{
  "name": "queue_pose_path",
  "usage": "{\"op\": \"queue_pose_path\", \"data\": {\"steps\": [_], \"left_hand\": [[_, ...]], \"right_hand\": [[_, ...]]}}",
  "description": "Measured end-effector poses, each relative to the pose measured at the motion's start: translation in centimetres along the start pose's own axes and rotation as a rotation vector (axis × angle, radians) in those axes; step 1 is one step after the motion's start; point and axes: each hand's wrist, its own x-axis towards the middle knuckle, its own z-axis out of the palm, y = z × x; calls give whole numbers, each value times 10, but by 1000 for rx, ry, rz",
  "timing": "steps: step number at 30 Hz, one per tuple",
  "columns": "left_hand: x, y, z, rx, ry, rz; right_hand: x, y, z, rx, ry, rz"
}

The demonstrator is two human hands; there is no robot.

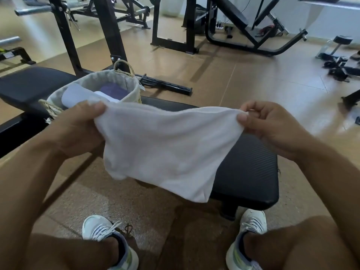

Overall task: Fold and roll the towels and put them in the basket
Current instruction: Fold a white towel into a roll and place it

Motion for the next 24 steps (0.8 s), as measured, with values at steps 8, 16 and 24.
{"op": "queue_pose_path", "data": {"steps": [8, 16, 24], "left_hand": [[7, -6, 27, 479, 695, 132], [17, -8, 26, 710, 758, 221], [12, -16, 11, 556, 127, -277]], "right_hand": [[-6, 7, 16, -689, 329, -110], [-4, 6, 17, -728, 309, -82], [-11, 9, -10, -381, -409, 287]]}}
